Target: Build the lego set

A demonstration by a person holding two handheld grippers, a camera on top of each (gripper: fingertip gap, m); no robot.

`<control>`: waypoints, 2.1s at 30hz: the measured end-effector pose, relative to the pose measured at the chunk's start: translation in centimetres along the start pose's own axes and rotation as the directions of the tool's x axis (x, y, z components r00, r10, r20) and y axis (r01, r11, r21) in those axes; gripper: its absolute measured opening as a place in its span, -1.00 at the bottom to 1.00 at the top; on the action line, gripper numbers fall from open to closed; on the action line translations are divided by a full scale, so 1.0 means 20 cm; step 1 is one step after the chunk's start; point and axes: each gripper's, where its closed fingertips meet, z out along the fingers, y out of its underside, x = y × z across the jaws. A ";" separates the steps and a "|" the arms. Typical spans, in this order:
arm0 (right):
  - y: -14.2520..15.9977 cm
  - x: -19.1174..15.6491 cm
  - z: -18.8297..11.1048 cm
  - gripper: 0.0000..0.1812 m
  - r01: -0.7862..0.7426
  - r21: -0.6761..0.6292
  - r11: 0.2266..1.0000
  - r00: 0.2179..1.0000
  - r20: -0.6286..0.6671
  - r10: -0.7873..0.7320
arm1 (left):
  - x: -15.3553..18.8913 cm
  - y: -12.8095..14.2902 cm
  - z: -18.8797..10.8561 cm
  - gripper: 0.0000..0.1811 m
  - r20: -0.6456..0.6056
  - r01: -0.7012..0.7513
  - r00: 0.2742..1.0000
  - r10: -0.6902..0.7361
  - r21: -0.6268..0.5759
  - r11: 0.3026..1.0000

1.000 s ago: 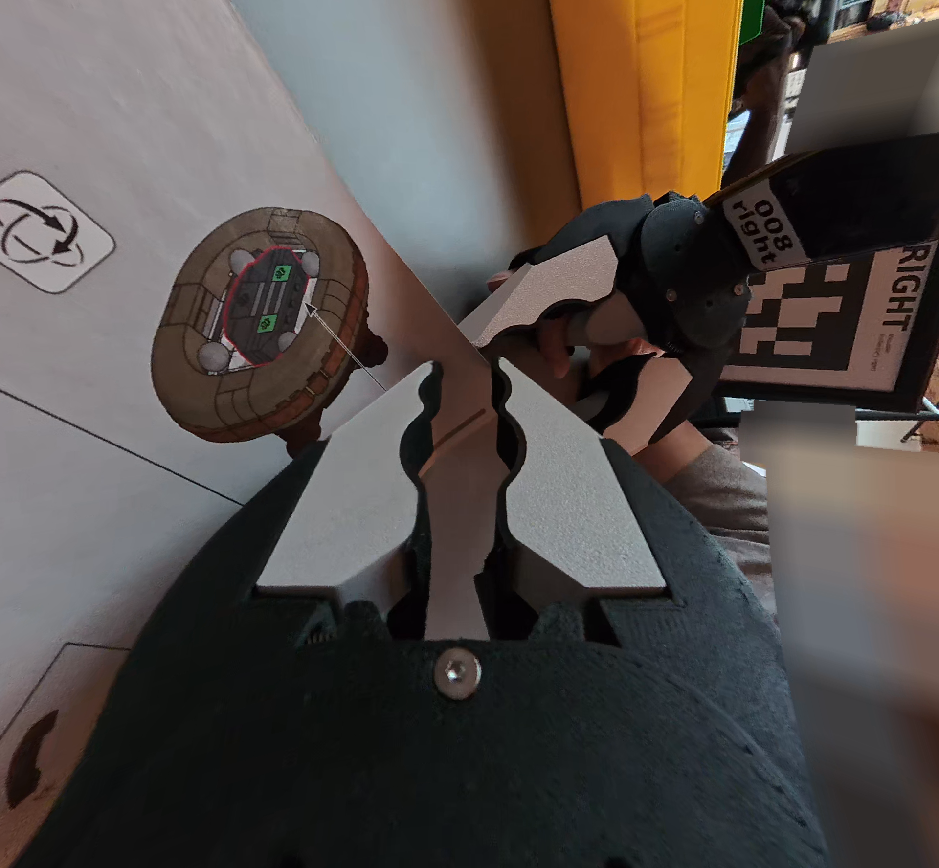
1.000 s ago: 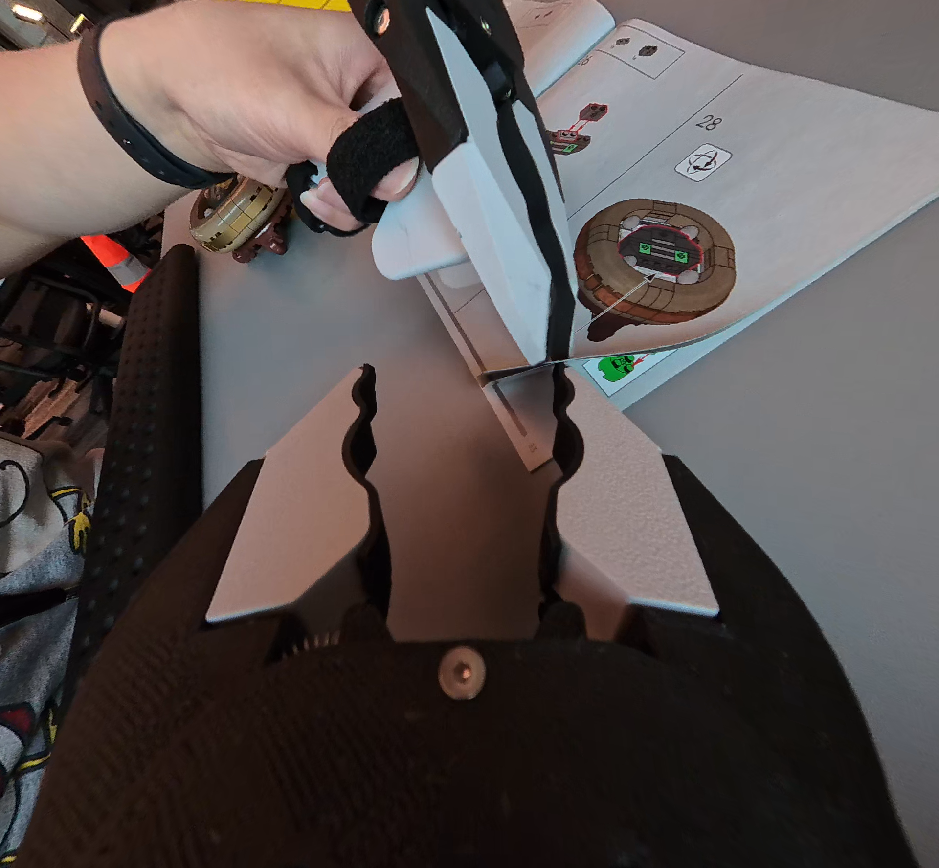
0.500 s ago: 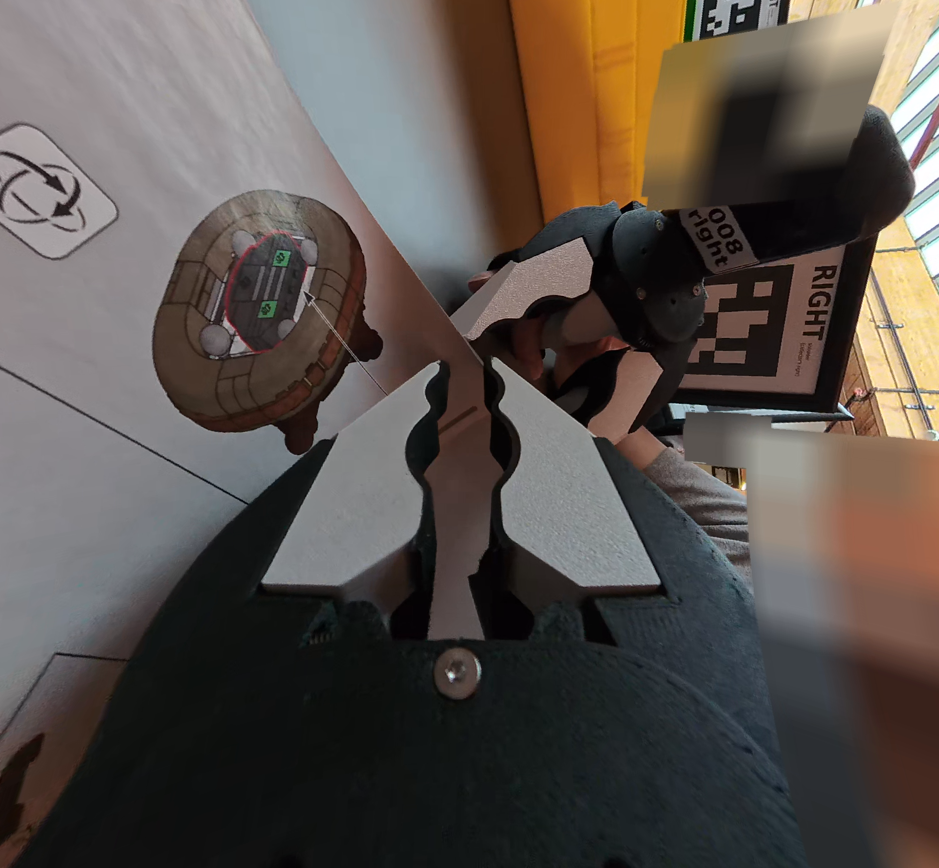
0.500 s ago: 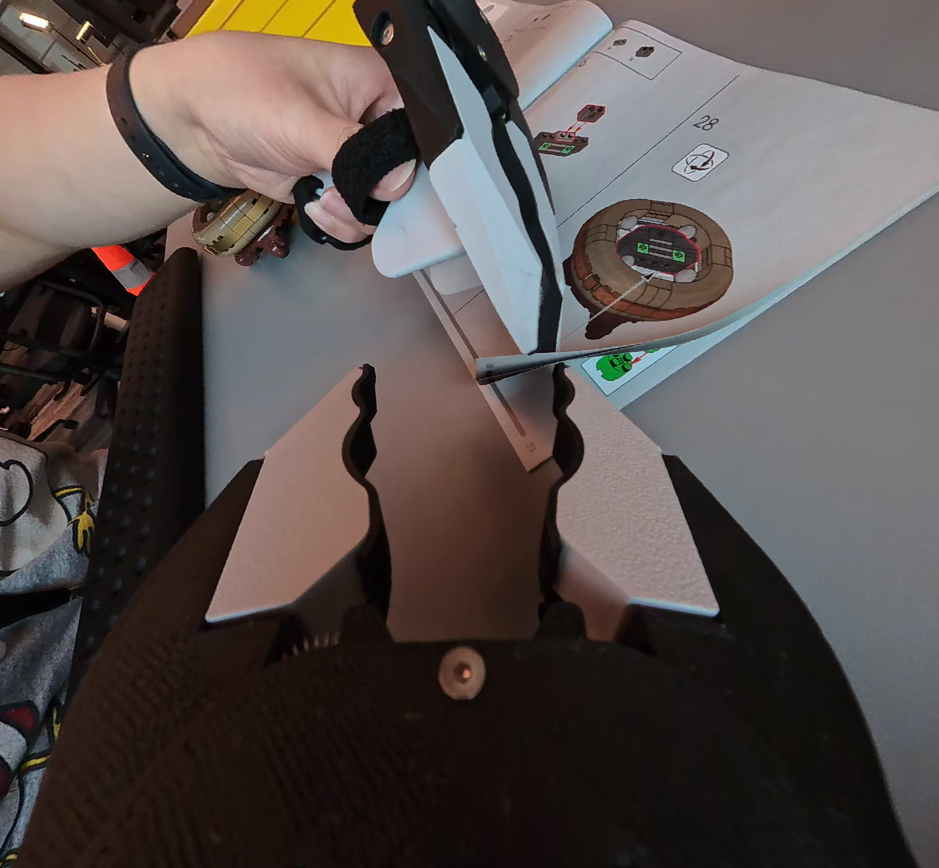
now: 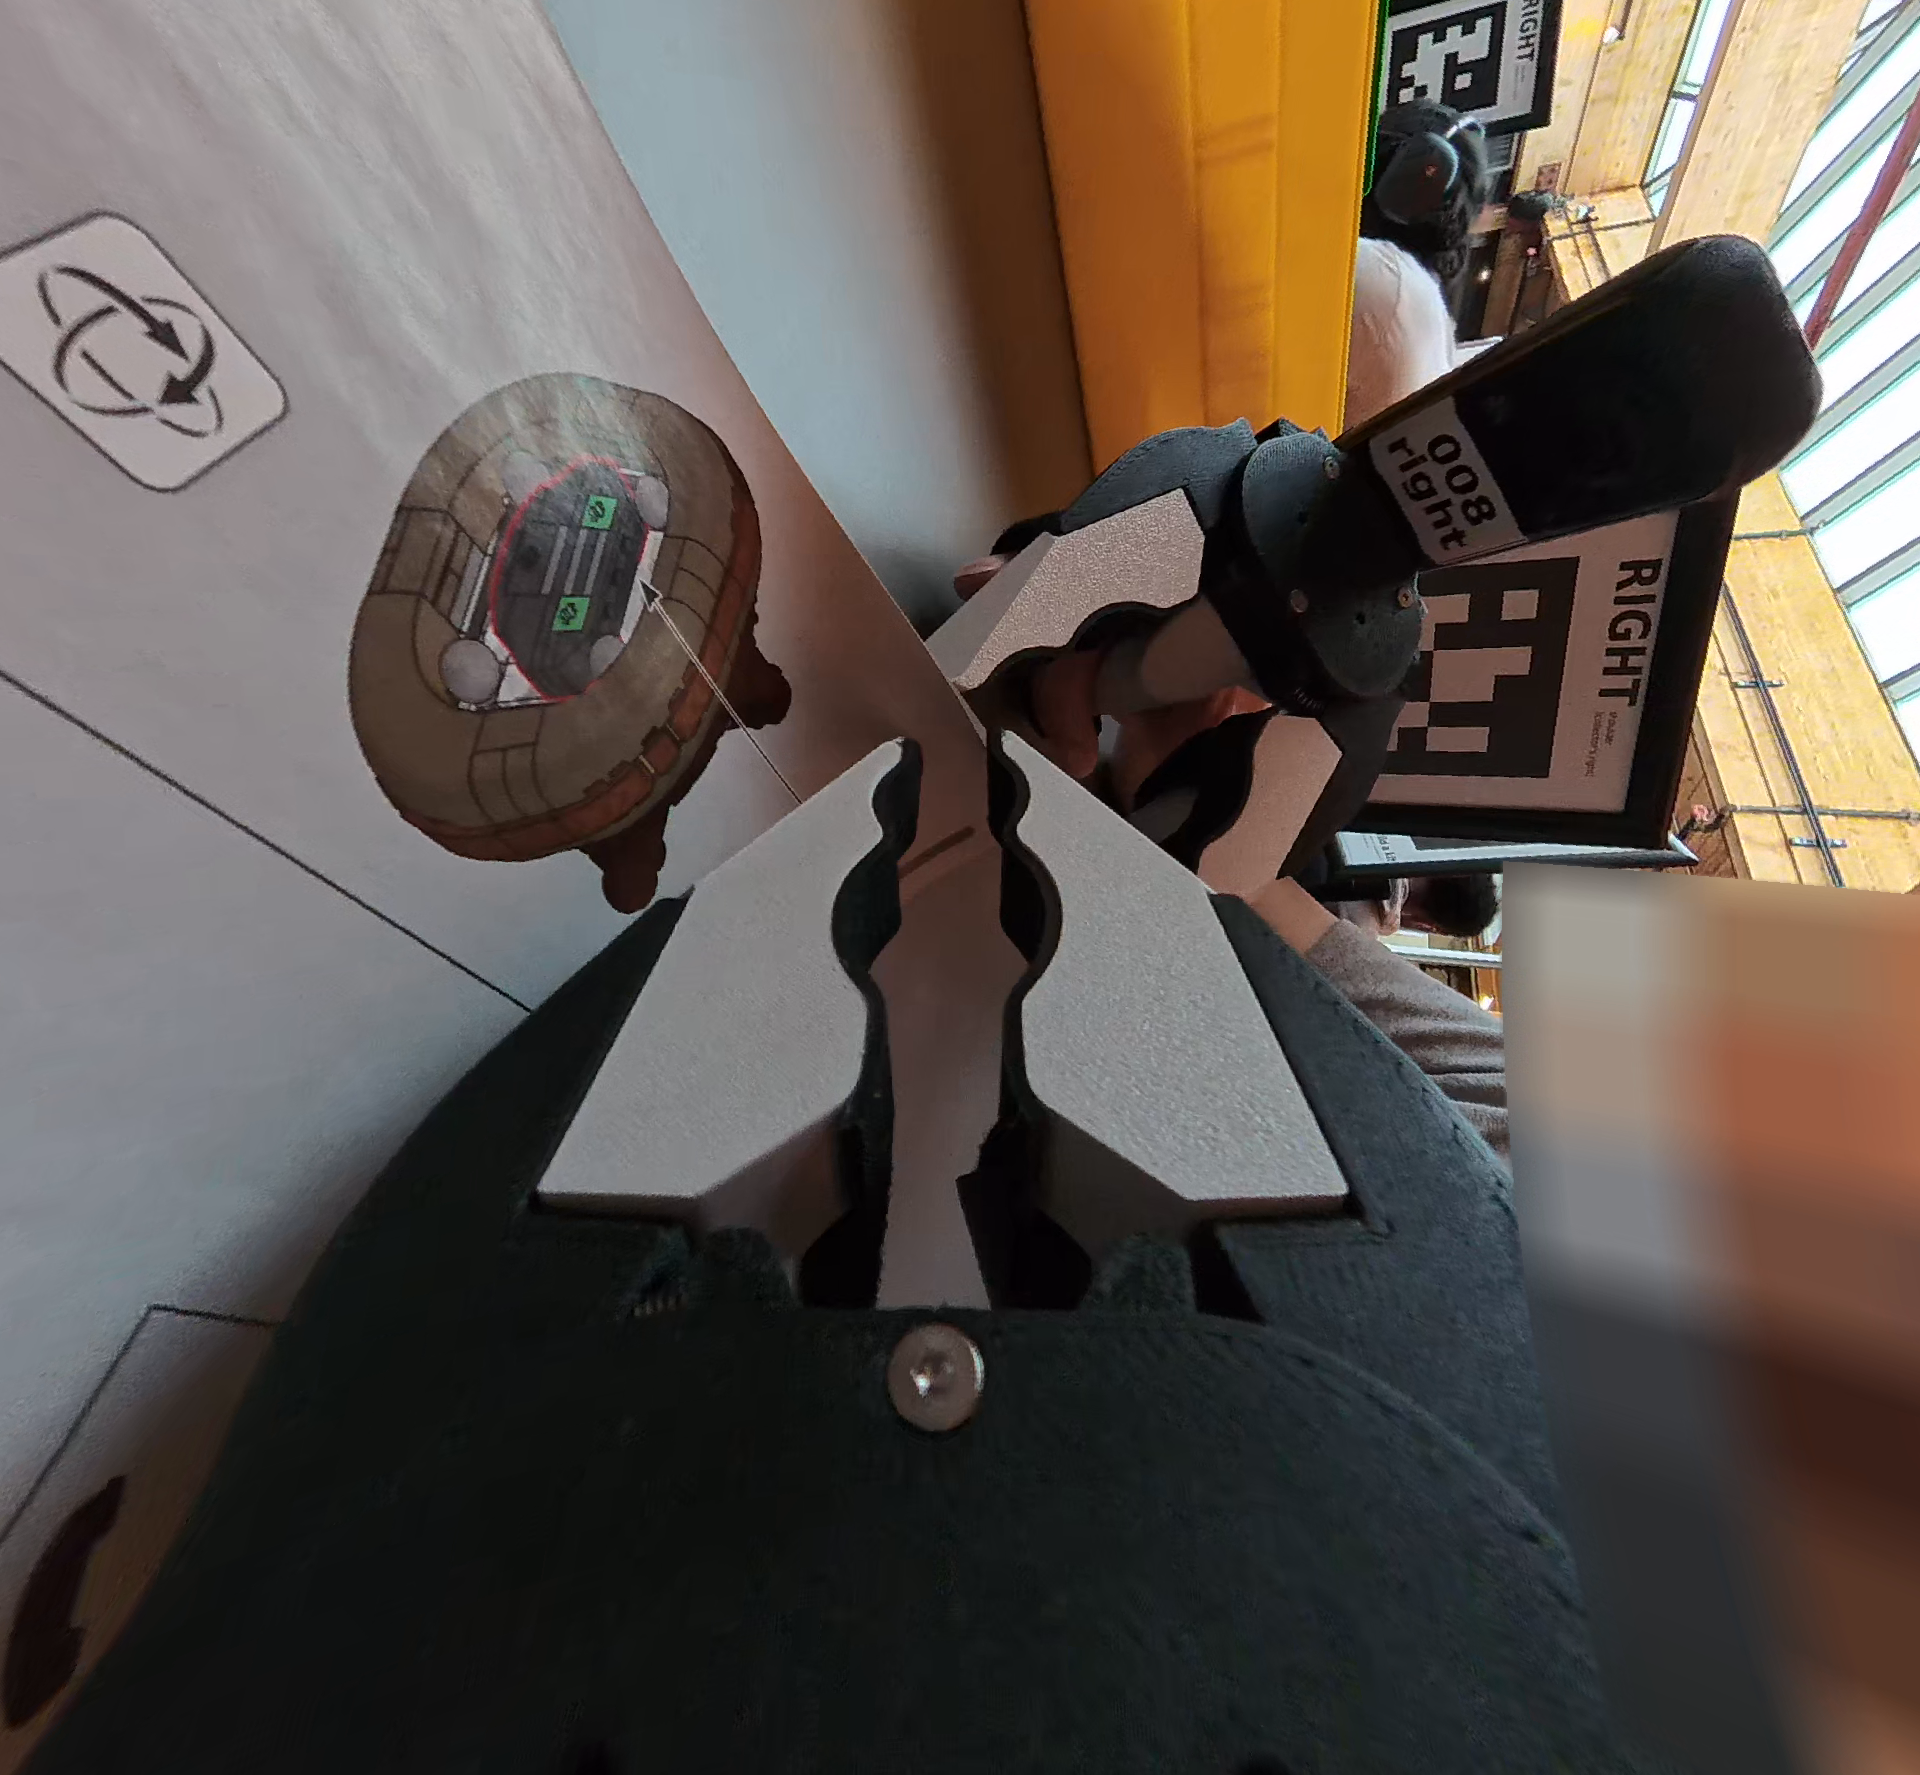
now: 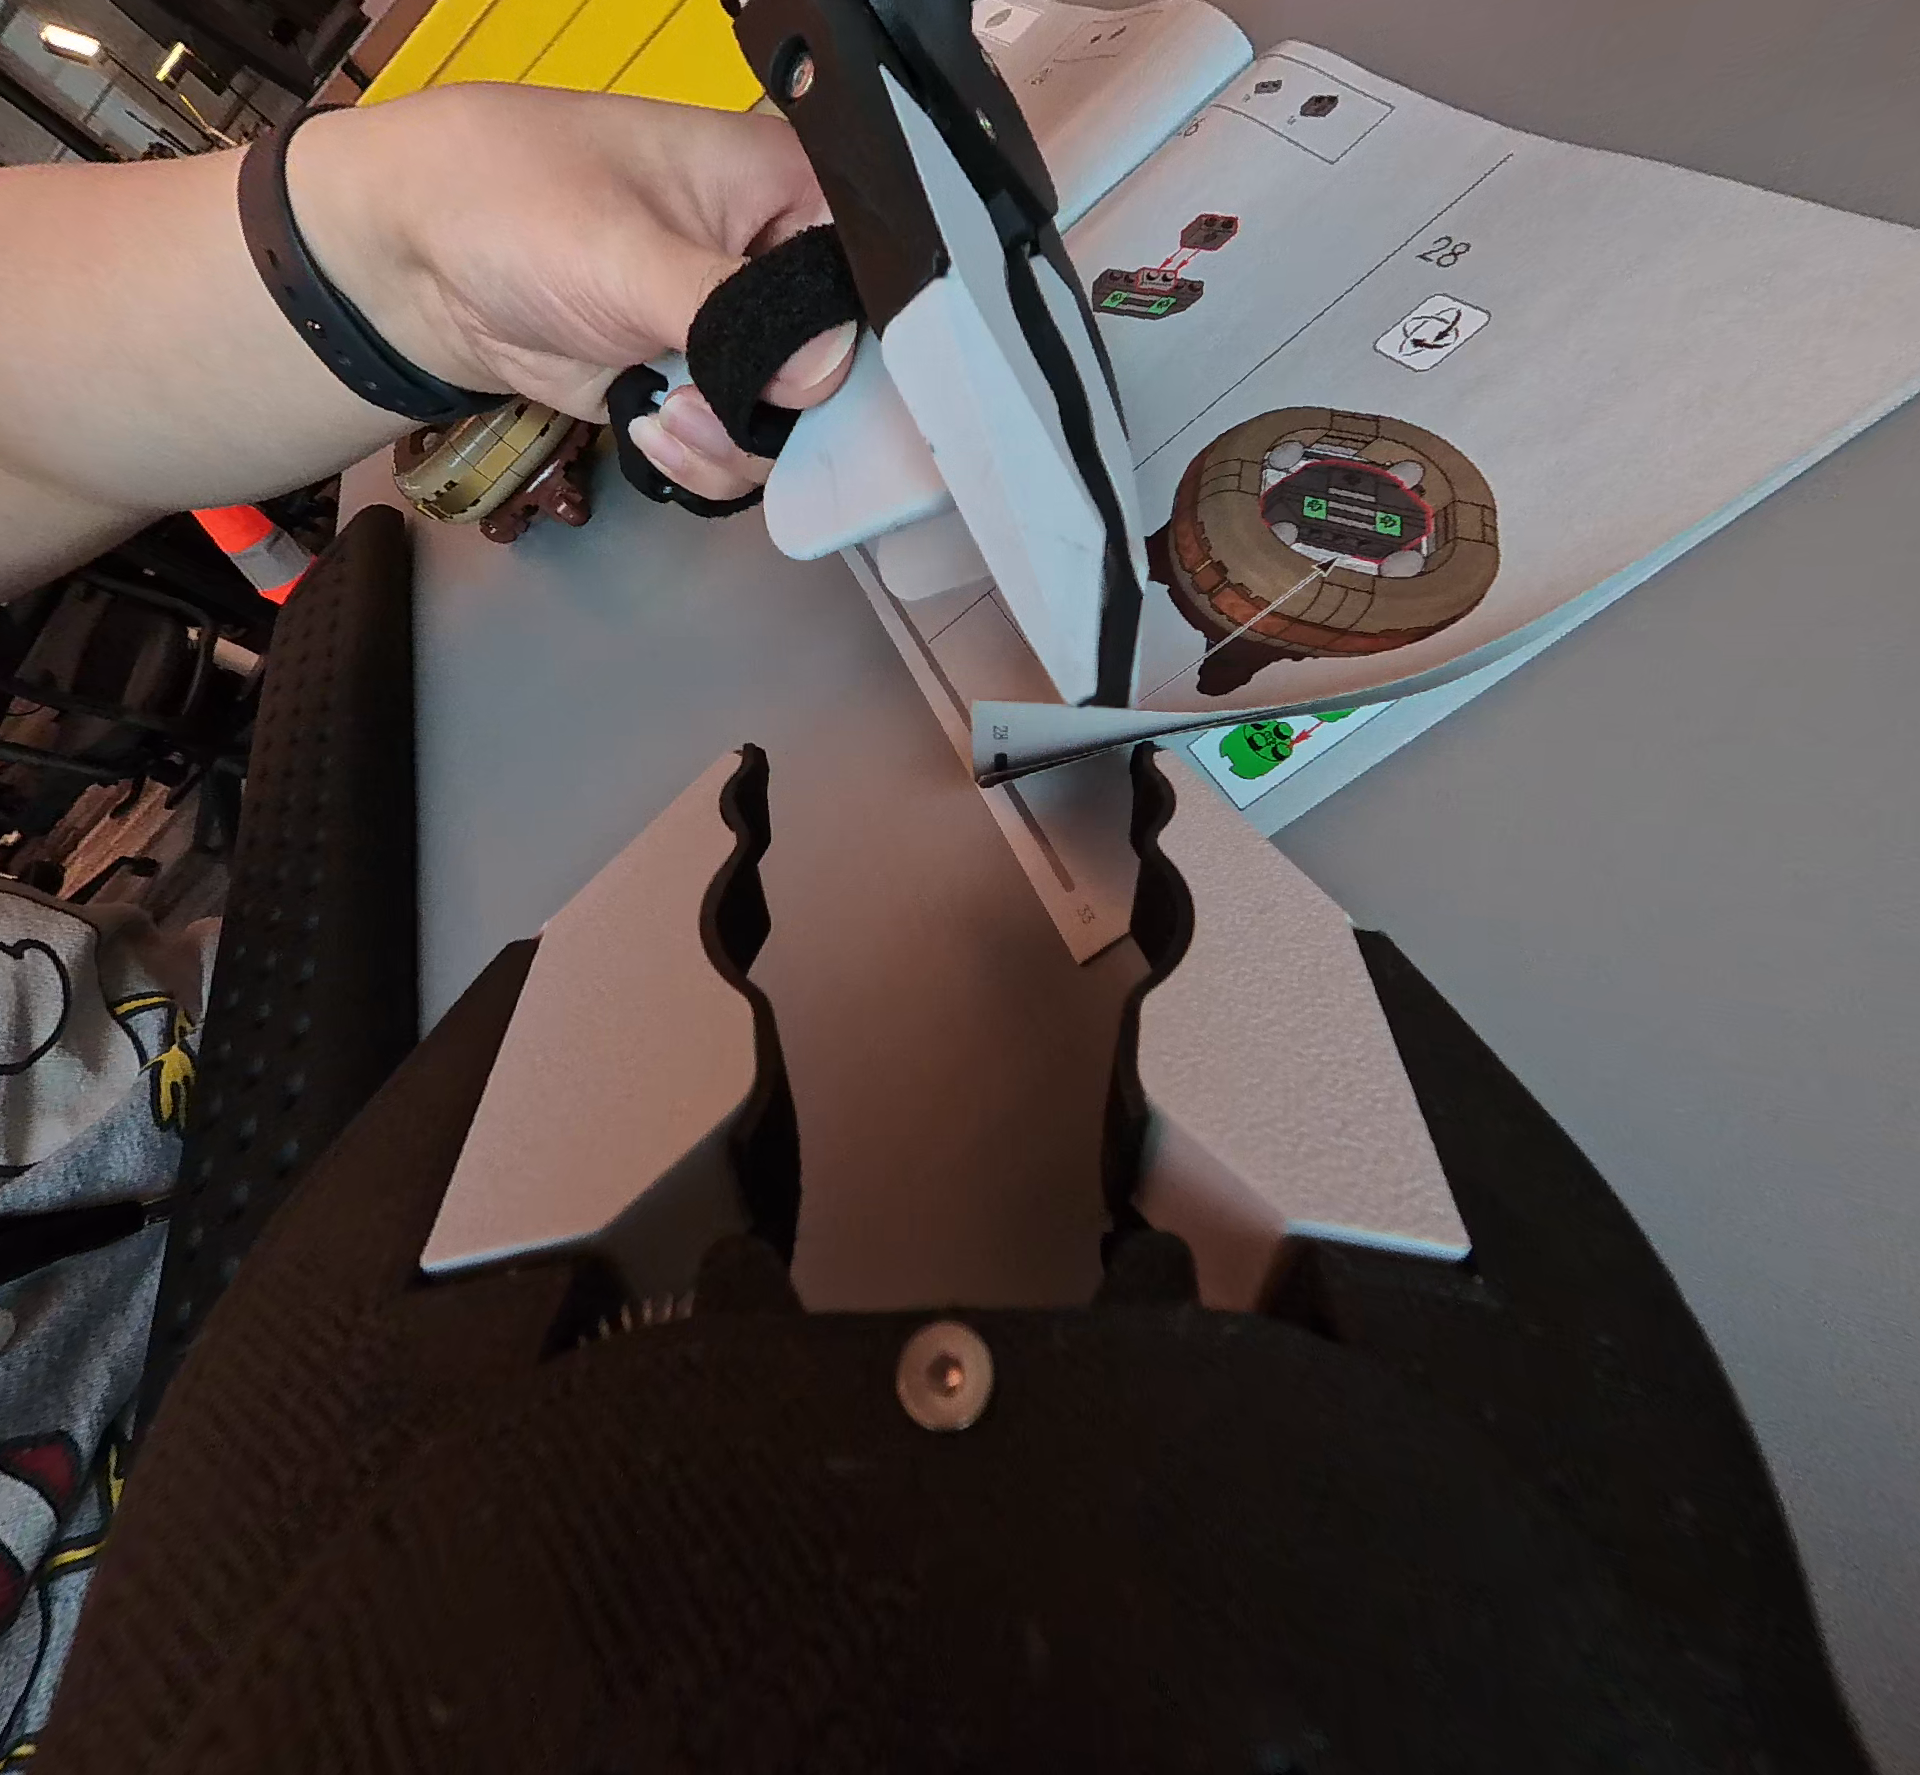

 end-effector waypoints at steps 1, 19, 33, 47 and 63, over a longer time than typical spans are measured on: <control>0.00 0.00 0.00 -0.23 0.000 0.000 1.000 1.000 0.000 0.000 | 0.00 0.00 0.00 -0.90 -0.001 0.000 1.000 0.000 0.003 1.000; 0.02 0.02 -0.02 -0.25 -0.016 -0.025 1.000 1.000 -0.011 0.015 | 0.00 0.01 0.00 -1.00 0.007 -0.015 1.000 0.016 -0.030 0.999; -0.08 0.13 -0.13 -0.72 -0.353 0.136 0.926 0.935 0.034 0.352 | 0.03 0.02 -0.07 -1.00 -0.024 -0.028 0.999 0.029 0.009 1.000; -0.12 0.17 -0.16 -0.35 0.287 0.110 0.952 0.939 -0.230 -0.257 | 0.02 -0.13 -0.34 -0.34 0.472 -0.837 0.240 0.848 -0.342 0.427; -0.06 0.06 -0.11 -0.27 0.391 0.045 0.919 0.914 -0.135 -0.382 | -0.21 0.19 -0.36 -0.35 0.329 -0.758 0.040 0.943 -0.605 0.243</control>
